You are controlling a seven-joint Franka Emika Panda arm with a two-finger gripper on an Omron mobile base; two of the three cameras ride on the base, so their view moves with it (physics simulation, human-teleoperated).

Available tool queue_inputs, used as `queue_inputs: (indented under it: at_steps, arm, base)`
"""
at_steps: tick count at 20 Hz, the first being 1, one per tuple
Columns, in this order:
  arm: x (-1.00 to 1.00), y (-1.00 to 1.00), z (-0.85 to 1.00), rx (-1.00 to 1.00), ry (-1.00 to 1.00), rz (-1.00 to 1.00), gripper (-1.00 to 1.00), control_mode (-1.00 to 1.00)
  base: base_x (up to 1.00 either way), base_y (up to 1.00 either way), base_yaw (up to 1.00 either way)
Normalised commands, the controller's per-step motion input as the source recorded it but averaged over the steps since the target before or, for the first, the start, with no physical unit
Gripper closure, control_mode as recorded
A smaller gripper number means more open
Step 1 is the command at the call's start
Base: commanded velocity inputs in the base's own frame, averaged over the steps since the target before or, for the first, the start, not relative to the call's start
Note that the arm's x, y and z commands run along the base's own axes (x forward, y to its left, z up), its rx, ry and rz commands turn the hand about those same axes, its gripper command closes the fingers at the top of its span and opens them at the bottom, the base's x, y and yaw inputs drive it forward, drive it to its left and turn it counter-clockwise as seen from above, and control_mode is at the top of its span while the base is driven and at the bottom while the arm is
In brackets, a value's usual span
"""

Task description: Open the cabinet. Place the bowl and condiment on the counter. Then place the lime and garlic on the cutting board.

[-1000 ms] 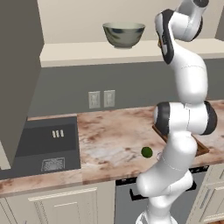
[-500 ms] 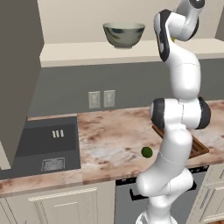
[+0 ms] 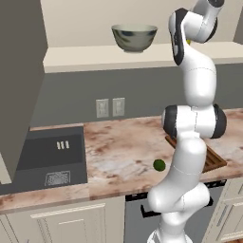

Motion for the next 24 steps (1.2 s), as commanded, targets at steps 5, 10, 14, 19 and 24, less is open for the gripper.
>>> queue_inputs:
  at_steps: [5, 10, 14, 19, 24]
  arm:
    - [0.01, 0.0, -0.14, -0.02, -0.03, 0.0, -1.0, -1.0]
    - [0.0, 0.0, -0.15, -0.03, -0.02, 0.0, 1.0, -1.0]
    - [-0.09, 0.0, -0.15, 0.0, -0.04, 0.0, 1.0, -1.0]
    - [-0.59, 0.0, -0.03, 0.0, -0.13, 0.0, 1.0, -1.0]
    - [-1.0, 0.0, -0.11, 0.0, -0.11, 0.0, 1.0, -1.0]
  base:
    - [0.0, 0.0, 0.0]
    - [0.0, 0.0, 0.0]
    - [0.0, 0.0, 0.0]
    - [0.0, 0.0, 0.0]
    - [0.0, 0.0, 0.0]
